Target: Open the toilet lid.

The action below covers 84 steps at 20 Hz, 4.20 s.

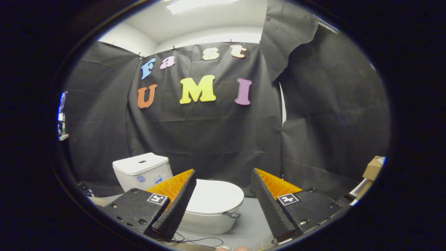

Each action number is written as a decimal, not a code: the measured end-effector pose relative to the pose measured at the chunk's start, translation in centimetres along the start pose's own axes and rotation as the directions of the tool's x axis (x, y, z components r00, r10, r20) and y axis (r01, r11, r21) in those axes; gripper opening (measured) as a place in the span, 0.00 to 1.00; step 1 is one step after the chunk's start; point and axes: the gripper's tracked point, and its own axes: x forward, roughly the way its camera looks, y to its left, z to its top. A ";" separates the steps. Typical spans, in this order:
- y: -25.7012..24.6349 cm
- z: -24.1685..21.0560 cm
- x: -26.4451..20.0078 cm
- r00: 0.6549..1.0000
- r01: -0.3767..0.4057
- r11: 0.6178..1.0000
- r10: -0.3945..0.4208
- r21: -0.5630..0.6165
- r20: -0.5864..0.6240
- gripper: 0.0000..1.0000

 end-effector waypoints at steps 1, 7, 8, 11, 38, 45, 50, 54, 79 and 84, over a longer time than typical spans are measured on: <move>0.0 0.0 0.0 1.000 0.001 1.000 -0.001 -0.011 0.004 1.00; 0.3 0.0 0.1 1.000 -0.002 0.999 0.003 -0.051 0.011 0.99; 0.2 0.2 0.1 1.000 -0.001 0.999 0.001 -0.053 0.016 1.00; -0.3 0.2 0.0 1.000 0.008 0.999 -0.007 -0.045 0.016 0.99; 0.0 -5.4 5.4 0.980 0.066 0.994 -0.048 0.087 -0.191 0.99; -1.2 -10.0 8.9 0.924 0.115 0.982 -0.050 0.152 -0.379 0.99; -2.4 -14.6 11.7 0.854 0.175 0.965 -0.050 0.196 -0.518 0.99; -4.0 -17.8 13.3 0.790 0.234 0.942 -0.040 0.241 -0.611 0.99; -5.7 -30.7 16.2 0.630 0.447 0.642 0.267 0.622 -0.729 0.84; -5.5 -30.7 16.6 0.657 0.449 0.587 0.295 0.674 -0.694 0.71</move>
